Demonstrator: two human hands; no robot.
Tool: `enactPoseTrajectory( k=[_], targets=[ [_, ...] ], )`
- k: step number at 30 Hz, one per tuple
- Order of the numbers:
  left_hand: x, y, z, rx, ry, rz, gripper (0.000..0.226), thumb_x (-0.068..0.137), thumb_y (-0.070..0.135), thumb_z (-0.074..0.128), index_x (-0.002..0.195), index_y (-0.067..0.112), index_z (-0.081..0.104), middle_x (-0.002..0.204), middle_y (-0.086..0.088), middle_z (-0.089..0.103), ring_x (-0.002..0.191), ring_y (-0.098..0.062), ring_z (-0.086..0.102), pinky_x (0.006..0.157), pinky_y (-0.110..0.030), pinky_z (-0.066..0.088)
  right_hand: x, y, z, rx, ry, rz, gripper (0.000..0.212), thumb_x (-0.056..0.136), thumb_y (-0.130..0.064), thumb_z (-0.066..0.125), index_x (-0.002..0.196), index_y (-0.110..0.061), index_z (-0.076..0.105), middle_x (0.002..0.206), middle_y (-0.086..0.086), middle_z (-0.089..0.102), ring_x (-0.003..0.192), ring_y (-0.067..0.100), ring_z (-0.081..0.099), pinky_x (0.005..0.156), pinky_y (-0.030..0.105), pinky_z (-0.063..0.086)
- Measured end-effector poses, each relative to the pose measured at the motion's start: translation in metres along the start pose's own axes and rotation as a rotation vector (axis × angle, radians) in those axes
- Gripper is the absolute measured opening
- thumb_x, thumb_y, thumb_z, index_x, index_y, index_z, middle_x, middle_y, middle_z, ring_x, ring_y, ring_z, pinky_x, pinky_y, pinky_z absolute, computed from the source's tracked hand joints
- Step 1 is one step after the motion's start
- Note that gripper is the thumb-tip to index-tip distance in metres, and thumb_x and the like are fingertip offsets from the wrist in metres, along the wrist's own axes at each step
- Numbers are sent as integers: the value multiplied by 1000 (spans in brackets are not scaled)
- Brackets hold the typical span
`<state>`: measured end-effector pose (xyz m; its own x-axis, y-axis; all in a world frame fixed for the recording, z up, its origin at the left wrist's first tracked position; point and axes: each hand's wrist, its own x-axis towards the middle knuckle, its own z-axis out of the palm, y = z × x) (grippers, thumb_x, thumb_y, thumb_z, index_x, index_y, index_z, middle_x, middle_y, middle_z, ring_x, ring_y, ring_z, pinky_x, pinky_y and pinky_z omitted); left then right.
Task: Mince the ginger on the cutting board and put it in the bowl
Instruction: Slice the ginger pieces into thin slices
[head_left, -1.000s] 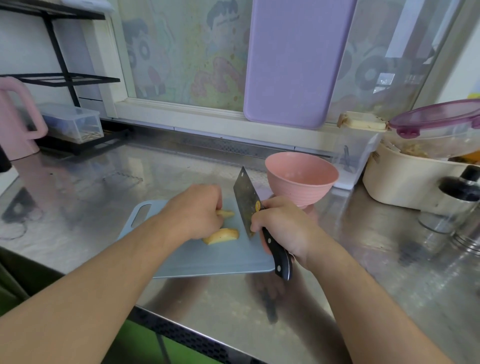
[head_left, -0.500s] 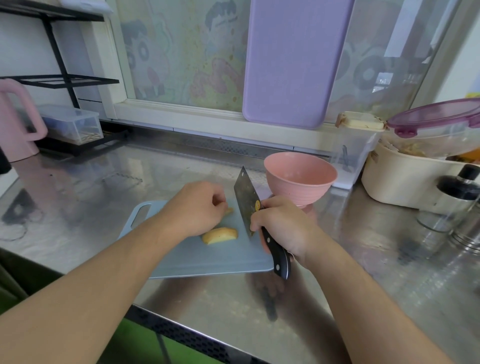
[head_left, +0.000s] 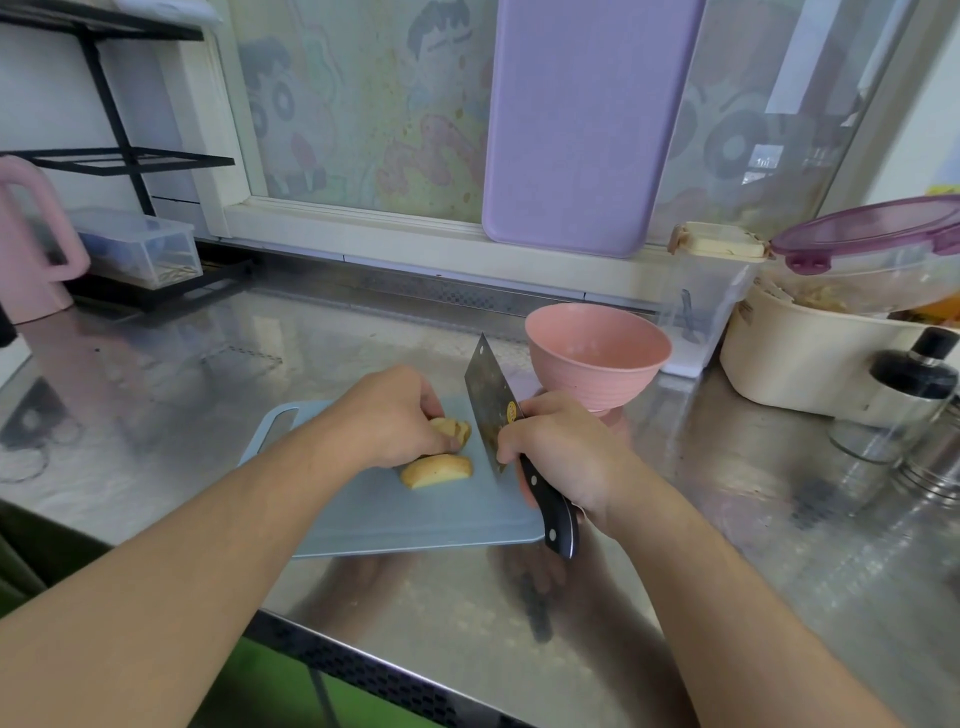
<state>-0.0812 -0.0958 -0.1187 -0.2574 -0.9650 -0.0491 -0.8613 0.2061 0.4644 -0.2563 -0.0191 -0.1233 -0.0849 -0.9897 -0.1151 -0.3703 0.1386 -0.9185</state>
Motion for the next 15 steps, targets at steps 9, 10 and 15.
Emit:
enactPoseTrajectory(
  k=[9,10,15],
  targets=[
    [2,2,6,-67,85,43,31,69,31,95,90,27,72,93,8,72,87,-13,68,75,-29,55,0,0,0,8,-4,3,8,73,-2,59,68,-5,55,49,17,49,50,30,45,59,42,32],
    [2,2,7,-73,91,37,29,69,32,95,86,27,72,91,8,72,86,-13,68,72,-28,54,0,0,0,10,-3,3,8,73,-2,59,67,-5,55,49,17,49,50,30,45,61,44,32],
    [-1,-2,8,-106,85,31,26,71,31,95,83,27,72,87,8,71,82,-11,67,65,-26,48,0,0,0,15,-4,0,12,73,-1,59,64,-6,54,49,16,48,52,30,45,61,44,32]
  ],
)
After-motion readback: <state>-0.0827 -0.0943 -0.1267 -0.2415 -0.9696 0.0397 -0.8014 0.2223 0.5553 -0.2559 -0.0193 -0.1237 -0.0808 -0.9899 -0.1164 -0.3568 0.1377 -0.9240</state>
